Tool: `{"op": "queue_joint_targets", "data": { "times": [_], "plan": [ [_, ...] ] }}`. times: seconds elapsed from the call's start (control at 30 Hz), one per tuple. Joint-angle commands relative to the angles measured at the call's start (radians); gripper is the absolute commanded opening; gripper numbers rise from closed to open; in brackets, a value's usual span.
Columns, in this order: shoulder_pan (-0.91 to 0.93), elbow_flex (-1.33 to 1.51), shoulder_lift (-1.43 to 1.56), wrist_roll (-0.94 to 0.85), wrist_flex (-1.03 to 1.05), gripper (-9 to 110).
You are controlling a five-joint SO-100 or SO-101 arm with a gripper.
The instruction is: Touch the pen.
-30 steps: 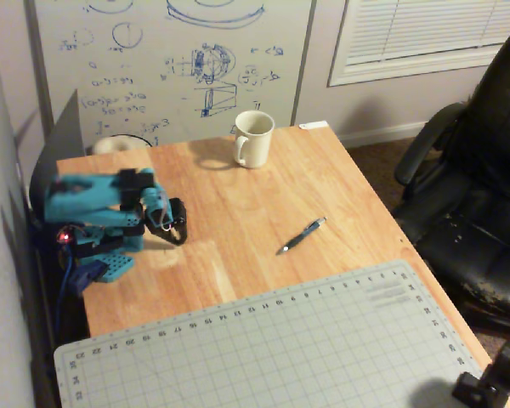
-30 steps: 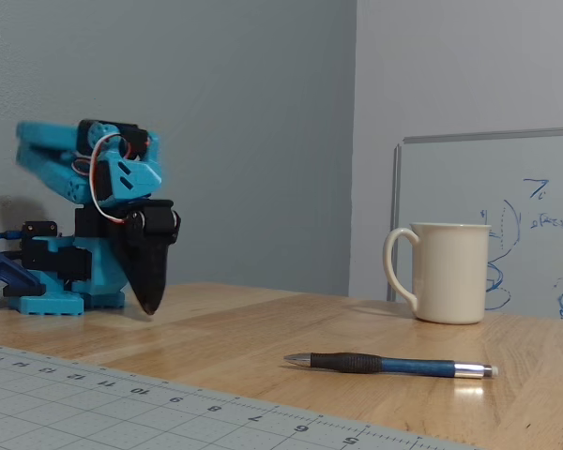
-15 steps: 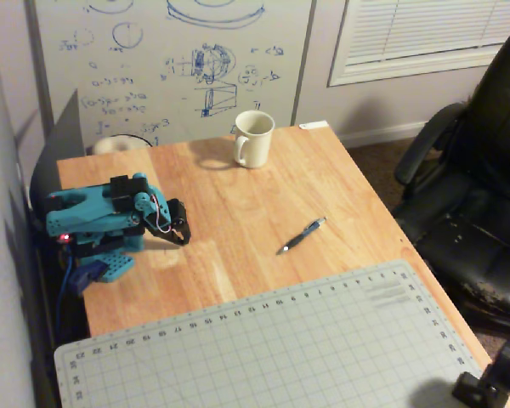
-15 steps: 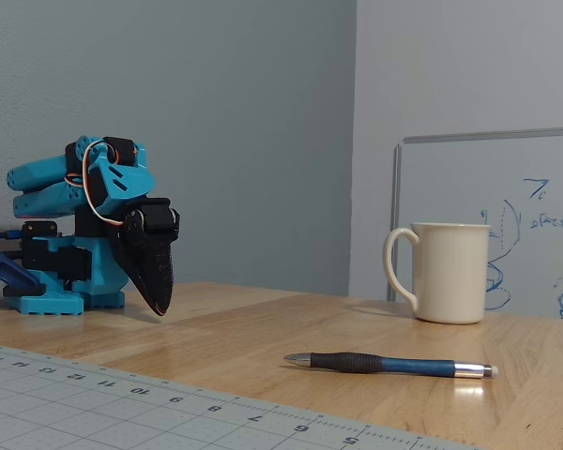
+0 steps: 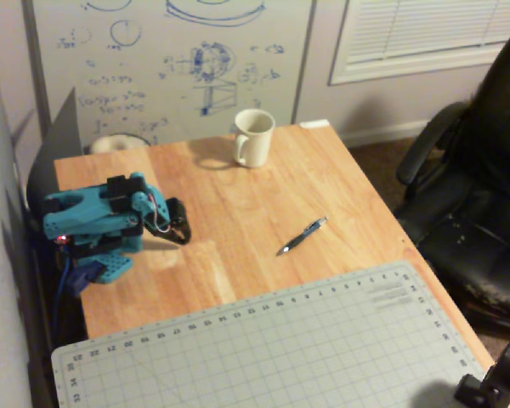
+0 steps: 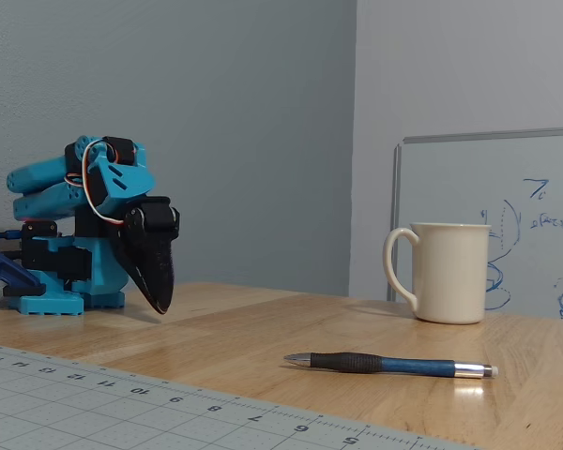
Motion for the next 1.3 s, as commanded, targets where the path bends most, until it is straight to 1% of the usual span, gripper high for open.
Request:
{"op": "queue_joint_targets", "data": {
  "times": [0.0, 1.27],
  "plan": [
    [-0.005, -0.012, 0.041, 0.011, 0.017, 1],
    [-0.005, -0.012, 0.028, -0.005, 0.014, 1]
  ]
}}
